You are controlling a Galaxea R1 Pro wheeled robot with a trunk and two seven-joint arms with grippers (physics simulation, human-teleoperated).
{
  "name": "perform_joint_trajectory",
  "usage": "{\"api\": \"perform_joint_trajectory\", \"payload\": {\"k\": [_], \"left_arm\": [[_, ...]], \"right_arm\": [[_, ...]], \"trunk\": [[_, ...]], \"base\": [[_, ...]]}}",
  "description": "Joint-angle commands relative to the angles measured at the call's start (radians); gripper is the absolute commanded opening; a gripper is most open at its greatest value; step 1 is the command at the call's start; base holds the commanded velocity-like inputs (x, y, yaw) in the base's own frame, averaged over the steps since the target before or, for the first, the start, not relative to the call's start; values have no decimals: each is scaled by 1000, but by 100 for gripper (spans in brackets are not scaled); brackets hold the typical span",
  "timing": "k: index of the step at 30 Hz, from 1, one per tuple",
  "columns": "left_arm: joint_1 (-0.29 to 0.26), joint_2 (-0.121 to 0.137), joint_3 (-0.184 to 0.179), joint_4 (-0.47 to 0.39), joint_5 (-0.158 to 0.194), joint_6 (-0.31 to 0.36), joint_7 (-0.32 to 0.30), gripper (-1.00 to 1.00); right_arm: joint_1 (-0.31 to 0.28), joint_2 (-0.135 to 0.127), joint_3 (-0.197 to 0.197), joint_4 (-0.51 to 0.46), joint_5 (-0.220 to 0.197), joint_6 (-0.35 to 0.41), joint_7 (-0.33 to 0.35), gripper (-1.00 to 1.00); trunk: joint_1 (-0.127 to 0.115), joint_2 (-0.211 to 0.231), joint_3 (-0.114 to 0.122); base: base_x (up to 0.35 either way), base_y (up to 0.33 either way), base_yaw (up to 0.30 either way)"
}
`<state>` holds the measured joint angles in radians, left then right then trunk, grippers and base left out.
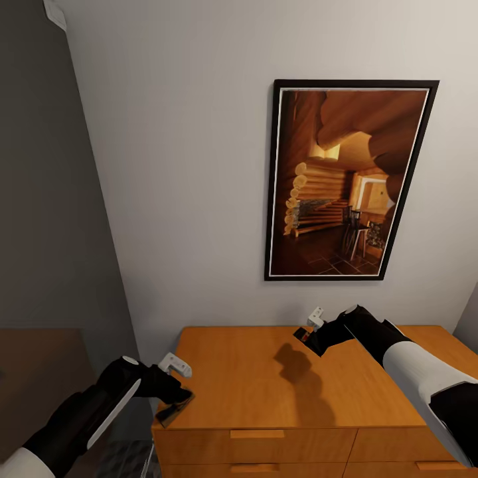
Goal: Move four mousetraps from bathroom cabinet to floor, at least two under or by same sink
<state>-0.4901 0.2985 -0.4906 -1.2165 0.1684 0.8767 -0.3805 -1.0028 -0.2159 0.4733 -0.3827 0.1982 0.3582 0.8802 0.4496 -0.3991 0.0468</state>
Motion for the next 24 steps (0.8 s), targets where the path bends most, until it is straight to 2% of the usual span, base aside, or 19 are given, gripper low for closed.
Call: {"api": "perform_joint_trajectory", "payload": {"k": [1,12,24], "left_arm": [[-1,-4,-2,2,7,5,4,100],[-1,-32,-2,44,5,10,6,100],[-1,-34,-1,93,5,9,6,100]], "right_arm": [[0,0,-1,-2,4,7,8,-100],[0,0,-1,-2,4,7,8,-100],[0,0,-1,-2,4,8,8,-100]], "trunk": [[0,-1,-1],[0,-1,-1],[0,-1,-1]], "base": [[0,0,0],[0,0,0],[0,0,0]]}}
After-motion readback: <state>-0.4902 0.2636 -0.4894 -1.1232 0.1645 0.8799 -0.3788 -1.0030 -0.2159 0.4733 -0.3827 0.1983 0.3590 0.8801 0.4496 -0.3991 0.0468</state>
